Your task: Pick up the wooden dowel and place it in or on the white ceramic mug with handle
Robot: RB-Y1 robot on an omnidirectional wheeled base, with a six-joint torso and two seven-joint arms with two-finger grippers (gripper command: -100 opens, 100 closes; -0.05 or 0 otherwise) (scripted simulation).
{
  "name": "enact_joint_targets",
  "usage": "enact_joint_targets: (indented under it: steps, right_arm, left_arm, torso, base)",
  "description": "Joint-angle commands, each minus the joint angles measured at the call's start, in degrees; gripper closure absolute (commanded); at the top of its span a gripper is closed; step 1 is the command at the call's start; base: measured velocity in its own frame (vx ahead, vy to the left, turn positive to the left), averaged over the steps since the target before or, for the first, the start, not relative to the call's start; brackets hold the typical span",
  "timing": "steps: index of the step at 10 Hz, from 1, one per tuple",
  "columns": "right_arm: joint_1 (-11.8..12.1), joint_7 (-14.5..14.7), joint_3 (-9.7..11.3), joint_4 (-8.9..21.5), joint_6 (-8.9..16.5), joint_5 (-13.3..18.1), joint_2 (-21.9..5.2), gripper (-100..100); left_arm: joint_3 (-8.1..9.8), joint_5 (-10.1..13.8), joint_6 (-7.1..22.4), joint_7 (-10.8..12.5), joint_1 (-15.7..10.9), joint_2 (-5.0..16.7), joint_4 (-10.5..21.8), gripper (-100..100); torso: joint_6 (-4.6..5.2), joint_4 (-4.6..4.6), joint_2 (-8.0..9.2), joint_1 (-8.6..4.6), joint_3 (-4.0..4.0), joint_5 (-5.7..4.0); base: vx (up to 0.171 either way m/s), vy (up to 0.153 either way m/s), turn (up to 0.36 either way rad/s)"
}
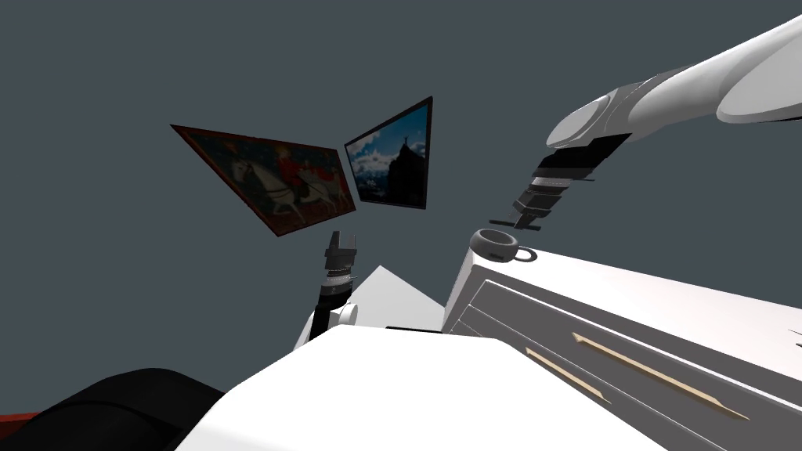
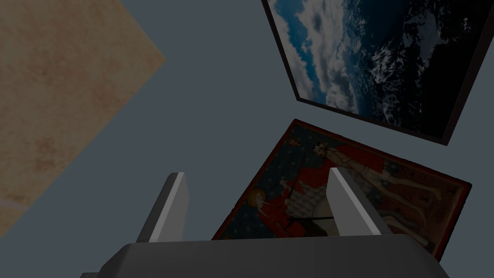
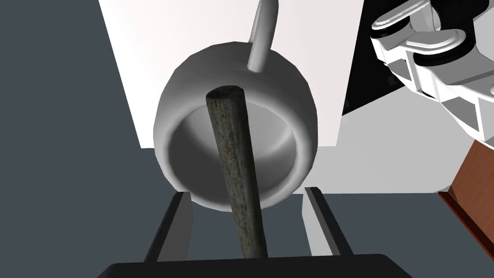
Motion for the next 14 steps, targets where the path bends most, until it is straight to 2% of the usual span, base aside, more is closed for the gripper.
enact_joint_targets:
  steps: [1,4,5,6,8,11,12,13,14]
  right_arm:
    - [0.00,0.00,0.00,0.00,0.00,0.00,0.00,-100]
    - [0.00,0.00,0.00,0.00,0.00,0.00,0.00,-100]
    - [0.00,0.00,0.00,0.00,0.00,0.00,0.00,0]
    - [-2.06,-0.75,0.22,0.64,-2.35,-0.09,-1.02,-100]
    - [-3.44,-1.24,0.38,1.07,-3.91,-0.15,-1.70,-100]
    - [-6.88,-2.49,0.75,2.13,-7.82,-0.31,-3.40,-100]
    - [-6.13,-2.17,0.66,1.68,-6.65,-0.28,-3.05,-100]
    - [-6.32,-2.31,0.69,1.62,-6.86,-0.28,-3.12,0]
    - [-6.30,-2.29,0.69,1.62,-6.84,-0.28,-3.11,0]
  left_arm:
    - [0.00,0.00,0.00,0.00,0.00,0.00,0.00,0]
    - [0.00,0.00,0.00,0.00,0.00,0.00,0.00,0]
    - [0.00,0.00,0.00,0.00,0.00,0.00,0.00,0]
    - [0.00,0.00,0.00,0.00,0.00,0.00,0.00,0]
    - [0.00,0.00,0.00,0.00,0.00,0.00,0.00,0]
    - [0.00,0.00,0.00,0.00,0.00,0.00,0.00,0]
    - [0.00,0.00,0.00,0.00,0.00,0.00,0.00,0]
    - [0.00,0.00,0.00,0.00,0.00,0.00,0.00,0]
    - [0.00,0.00,0.00,0.00,0.00,0.00,0.00,0]
  torso:
    - [0.00,0.00,0.00,0.00,0.00,0.00]
    - [0.01,0.04,0.12,-0.01,0.07,0.00]
    - [0.01,0.04,0.12,-0.01,0.08,0.00]
    - [0.01,0.04,0.13,-0.01,0.08,0.00]
    - [0.01,0.03,0.03,-0.09,0.03,-0.01]
    - [0.01,0.02,0.03,-0.11,0.03,-0.03]
    - [0.01,0.03,0.04,-0.09,0.04,-0.01]
    - [0.00,0.01,0.07,-0.06,0.04,-0.03]
    - [0.00,0.03,0.10,-0.03,0.06,-0.02]
  base:
    - [0.000,0.000,0.000]
    - [0.000,0.000,0.000]
    - [0.000,0.000,0.000]
    - [0.020,-0.028,-0.065]
    - [0.038,-0.030,-0.039]
    - [0.031,-0.031,-0.049]
    - [0.015,-0.012,-0.008]
    - [0.000,0.000,0.000]
    - [0.000,0.000,0.000]
